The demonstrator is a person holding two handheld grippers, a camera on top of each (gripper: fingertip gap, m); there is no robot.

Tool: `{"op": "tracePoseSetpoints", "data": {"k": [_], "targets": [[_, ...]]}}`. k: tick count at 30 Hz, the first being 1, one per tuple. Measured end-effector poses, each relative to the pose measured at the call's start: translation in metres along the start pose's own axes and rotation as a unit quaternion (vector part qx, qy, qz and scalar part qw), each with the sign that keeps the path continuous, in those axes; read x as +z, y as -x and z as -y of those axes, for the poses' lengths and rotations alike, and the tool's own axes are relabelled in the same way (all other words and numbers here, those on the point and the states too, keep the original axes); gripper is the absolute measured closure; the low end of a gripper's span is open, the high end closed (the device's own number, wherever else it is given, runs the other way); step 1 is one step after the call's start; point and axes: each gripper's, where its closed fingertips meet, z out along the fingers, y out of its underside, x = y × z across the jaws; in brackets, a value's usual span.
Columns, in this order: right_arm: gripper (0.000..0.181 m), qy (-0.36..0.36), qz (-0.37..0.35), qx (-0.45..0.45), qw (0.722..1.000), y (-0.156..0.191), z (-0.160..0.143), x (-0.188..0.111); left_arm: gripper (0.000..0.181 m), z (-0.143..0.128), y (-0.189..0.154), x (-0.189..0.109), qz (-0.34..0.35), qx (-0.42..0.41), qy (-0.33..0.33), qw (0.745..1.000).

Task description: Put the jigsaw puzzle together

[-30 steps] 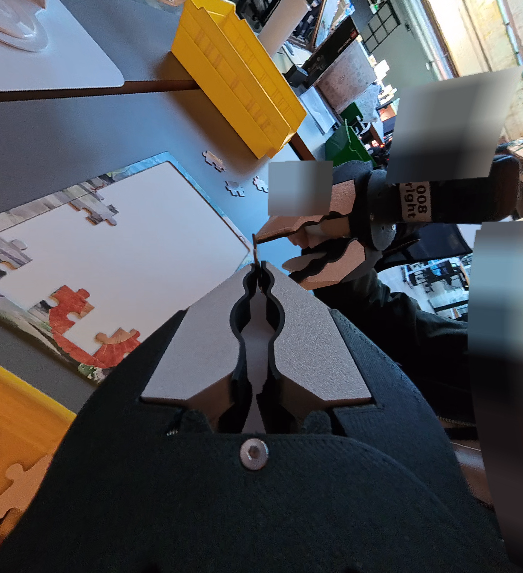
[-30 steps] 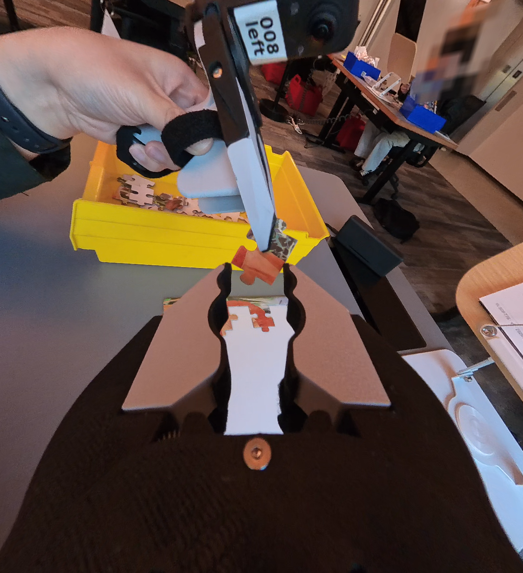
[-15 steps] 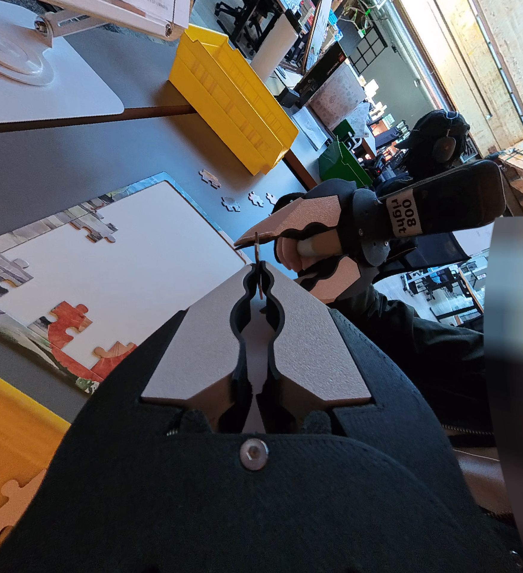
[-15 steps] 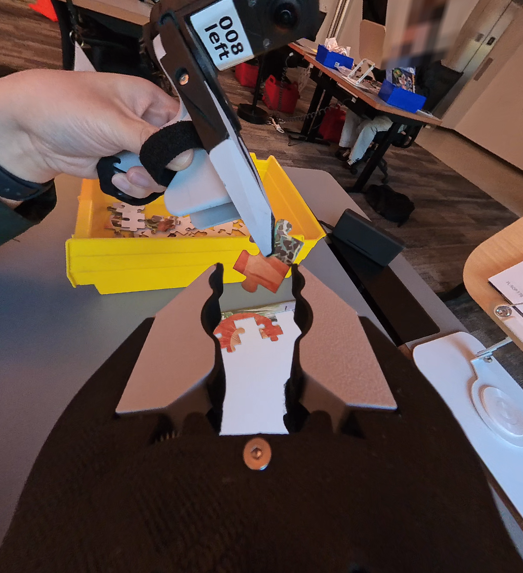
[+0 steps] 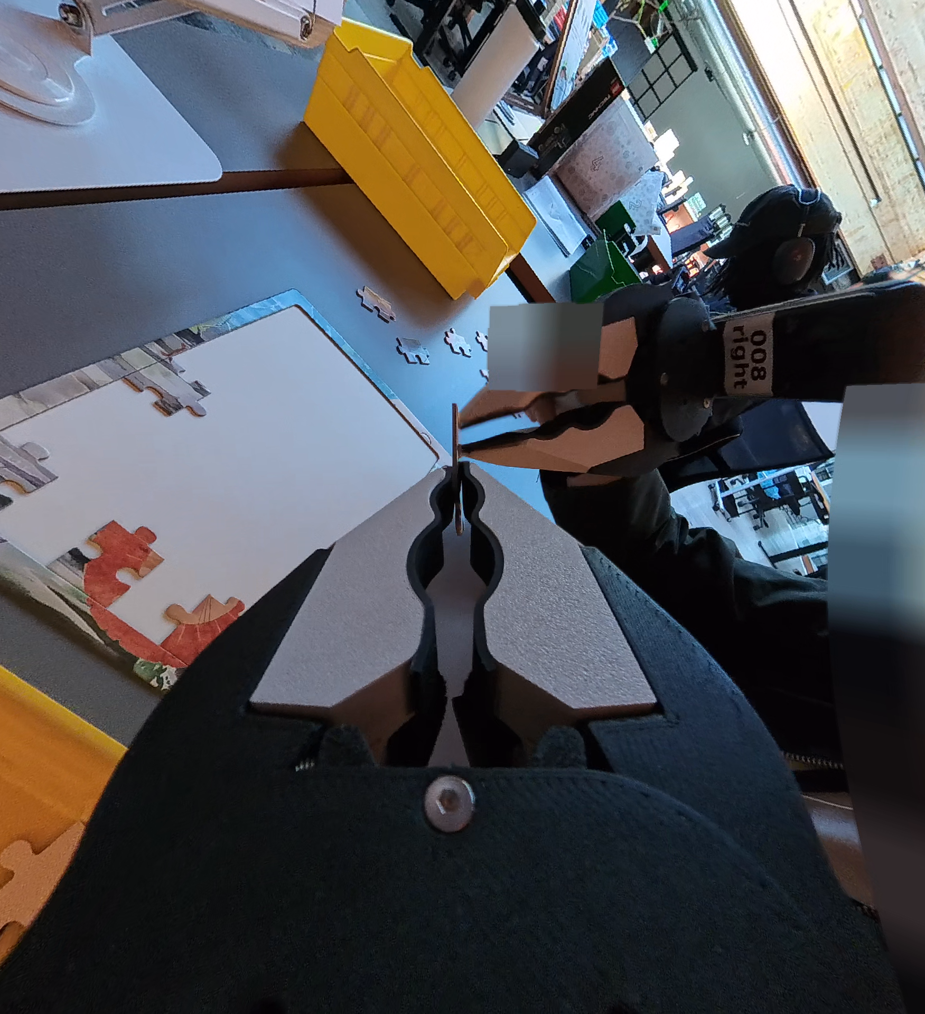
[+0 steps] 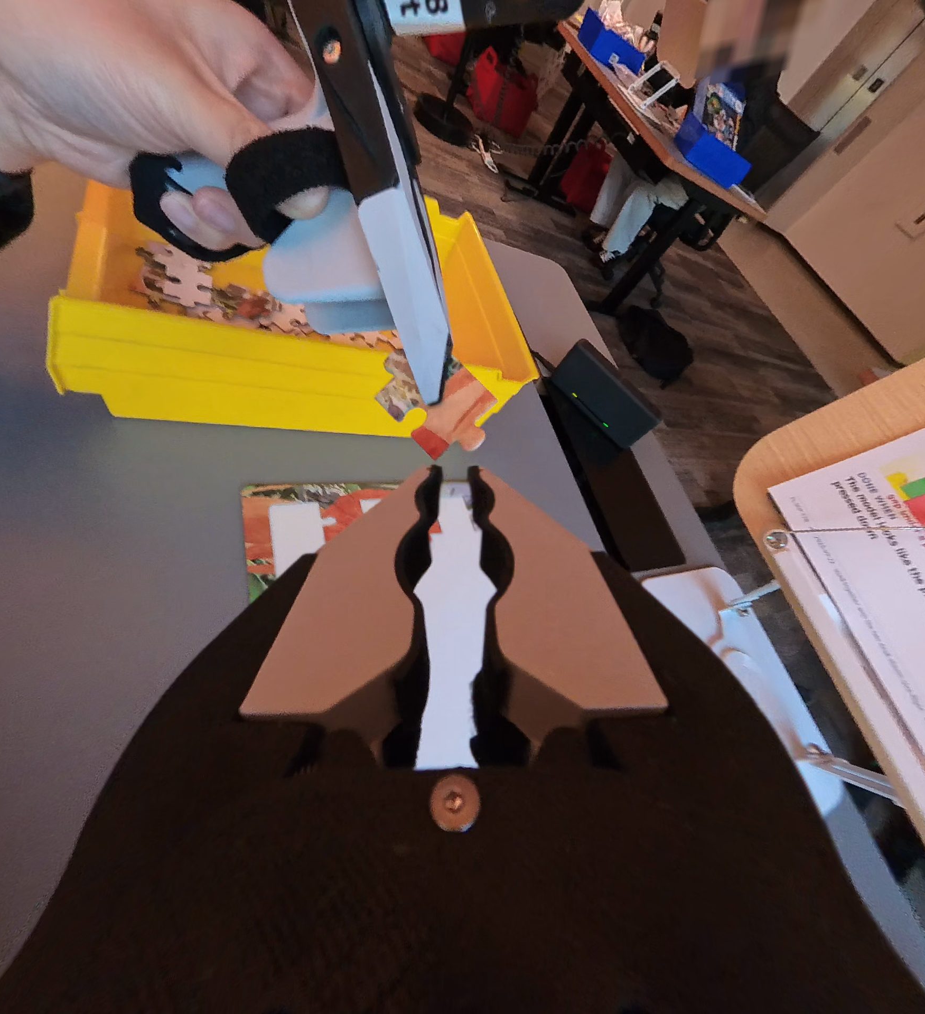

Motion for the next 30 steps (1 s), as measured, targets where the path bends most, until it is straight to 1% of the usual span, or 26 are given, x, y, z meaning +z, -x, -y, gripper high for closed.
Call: {"op": "tracePoseSetpoints", "data": {"k": [2, 4, 5, 7, 10, 16, 20, 22, 23, 25, 30], "targets": [[0.161, 0.019, -0.009, -0.027, 0.999, -0.003, -0.007, -0.001, 0.181, -0.001, 0.000, 0.001, 0.001, 0.001, 0.003, 1.000], [0.151, 0.015, -0.010, -0.055, 0.998, -0.002, -0.007, -0.002, 0.181, -0.002, 0.001, 0.001, 0.004, 0.000, 0.007, 1.000], [0.149, 0.005, -0.006, -0.069, 0.998, 0.002, -0.005, -0.002, 0.181, -0.004, 0.002, 0.002, 0.005, -0.001, 0.011, 1.000], [0.144, -0.012, -0.020, -0.097, 0.995, 0.003, 0.001, -0.002, 0.181, -0.008, 0.003, 0.003, 0.004, -0.002, 0.023, 1.000], [0.141, -0.008, -0.029, -0.125, 0.992, 0.006, 0.000, 0.001, 0.181, -0.013, 0.001, 0.008, -0.001, -0.003, 0.041, 0.999], [0.141, -0.003, 0.000, -0.127, 0.992, 0.018, -0.003, 0.006, 0.181, -0.020, -0.001, 0.012, -0.004, 0.000, 0.063, 0.998], [0.136, -0.014, 0.017, -0.139, 0.990, 0.025, -0.001, 0.004, 0.181, -0.028, -0.003, 0.015, -0.004, 0.008, 0.085, 0.996], [0.140, -0.014, 0.027, -0.154, 0.988, 0.030, -0.001, 0.003, 0.181, -0.029, -0.004, 0.017, -0.007, 0.011, 0.090, 0.996], [0.143, -0.005, 0.033, -0.159, 0.987, 0.032, -0.004, 0.003, 0.181, -0.029, -0.005, 0.017, -0.008, 0.011, 0.091, 0.996], [0.143, 0.008, 0.032, -0.165, 0.986, 0.032, -0.009, 0.005, 0.181, -0.028, -0.002, 0.016, 0.001, 0.013, 0.088, 0.996], [0.147, 0.010, 0.044, -0.157, 0.987, 0.035, -0.009, 0.004, 0.181, -0.020, 0.000, 0.008, 0.003, 0.009, 0.063, 0.998]]}}
